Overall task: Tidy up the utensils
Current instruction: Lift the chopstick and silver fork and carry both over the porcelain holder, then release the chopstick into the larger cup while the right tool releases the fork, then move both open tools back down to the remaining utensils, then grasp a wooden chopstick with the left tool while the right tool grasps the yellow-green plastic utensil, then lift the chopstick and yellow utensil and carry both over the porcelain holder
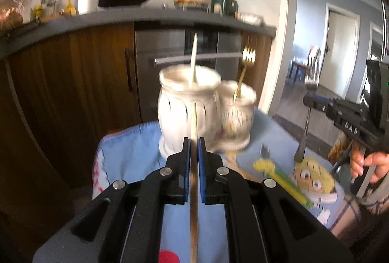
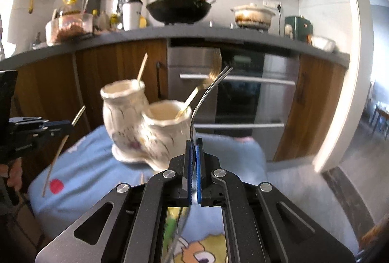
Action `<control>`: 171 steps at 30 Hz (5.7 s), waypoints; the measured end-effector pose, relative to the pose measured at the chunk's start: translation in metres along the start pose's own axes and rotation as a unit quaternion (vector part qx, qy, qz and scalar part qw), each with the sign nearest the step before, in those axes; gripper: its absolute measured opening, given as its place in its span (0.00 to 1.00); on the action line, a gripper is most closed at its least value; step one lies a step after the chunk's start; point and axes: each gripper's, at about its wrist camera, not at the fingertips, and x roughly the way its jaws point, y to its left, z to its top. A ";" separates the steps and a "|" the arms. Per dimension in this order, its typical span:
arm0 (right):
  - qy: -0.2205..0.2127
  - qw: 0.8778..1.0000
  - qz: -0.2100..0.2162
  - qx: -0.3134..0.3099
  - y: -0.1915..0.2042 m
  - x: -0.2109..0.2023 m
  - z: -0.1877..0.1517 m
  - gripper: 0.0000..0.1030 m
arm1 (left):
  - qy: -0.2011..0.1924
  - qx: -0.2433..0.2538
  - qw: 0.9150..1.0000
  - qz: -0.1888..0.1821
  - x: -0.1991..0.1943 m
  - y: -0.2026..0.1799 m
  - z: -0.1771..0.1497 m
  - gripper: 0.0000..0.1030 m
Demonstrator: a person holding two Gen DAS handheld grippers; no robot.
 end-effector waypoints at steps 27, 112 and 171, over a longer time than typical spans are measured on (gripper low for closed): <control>-0.042 0.997 0.027 0.062 -0.002 0.086 0.081 0.03 | -0.185 -0.065 0.980 0.018 0.069 0.021 0.143 0.06; 0.167 0.984 -0.031 0.057 -0.020 0.039 -0.076 0.95 | 0.155 0.004 0.988 -0.007 0.051 -0.051 -0.070 0.95; 0.180 0.981 0.070 0.028 0.028 0.046 -0.062 0.10 | 0.247 0.060 0.967 -0.035 0.063 -0.053 -0.073 0.05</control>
